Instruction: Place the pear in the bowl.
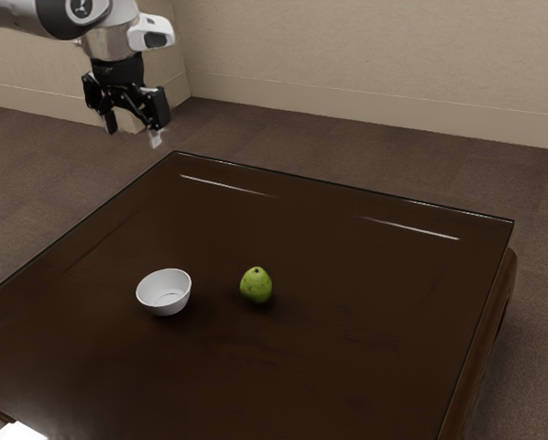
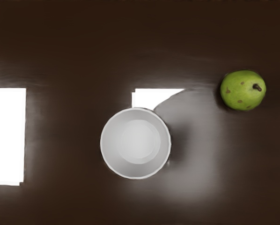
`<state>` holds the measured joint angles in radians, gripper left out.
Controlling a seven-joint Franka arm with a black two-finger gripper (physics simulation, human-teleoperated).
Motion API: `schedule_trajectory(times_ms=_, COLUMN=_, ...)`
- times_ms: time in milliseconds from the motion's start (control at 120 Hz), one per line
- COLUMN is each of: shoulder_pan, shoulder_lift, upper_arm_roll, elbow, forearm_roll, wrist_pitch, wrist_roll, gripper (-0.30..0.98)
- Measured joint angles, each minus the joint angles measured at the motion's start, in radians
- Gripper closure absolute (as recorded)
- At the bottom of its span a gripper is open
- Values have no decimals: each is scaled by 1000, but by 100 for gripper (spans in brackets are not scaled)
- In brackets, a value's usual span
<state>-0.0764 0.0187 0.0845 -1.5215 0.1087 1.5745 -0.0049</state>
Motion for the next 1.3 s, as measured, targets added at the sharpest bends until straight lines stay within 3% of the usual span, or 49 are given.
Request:
schedule_trajectory(times_ms=300, shoulder_pan=67, shoulder_lift=45, upper_arm_roll=-25, elbow=-80, forearm_roll=17, wrist_pitch=47, wrist_roll=-4, gripper=0)
schedule_trajectory(times_ms=400, shoulder_pan=-11, shoulder_lift=97, upper_arm_roll=-63, elbow=-127, forearm_roll=16, wrist_pitch=116, wrist_roll=-11, gripper=0)
schedule_trajectory(times_ms=483, shoulder_pan=-71, shoulder_lift=134, upper_arm_roll=-73, elbow=-174, forearm_roll=-23, wrist_pitch=181, wrist_roll=-19, gripper=0)
schedule_trajectory(times_ms=708, shoulder_pan=-60, shoulder_lift=203, upper_arm_roll=-79, elbow=-324, forearm_roll=-148, wrist_pitch=382, wrist_roll=-35, gripper=0)
schedule_trajectory(times_ms=967, shoulder_pan=-51, shoulder_lift=339, upper_arm_roll=-89, elbow=-279, forearm_roll=-195, wrist_pitch=535, wrist_roll=-12, gripper=0)
schedule_trajectory(times_ms=1300, shoulder_pan=-28, shoulder_lift=458, upper_arm_roll=-82, elbow=-204, forearm_roll=-254, wrist_pitch=594, wrist_roll=39, gripper=0)
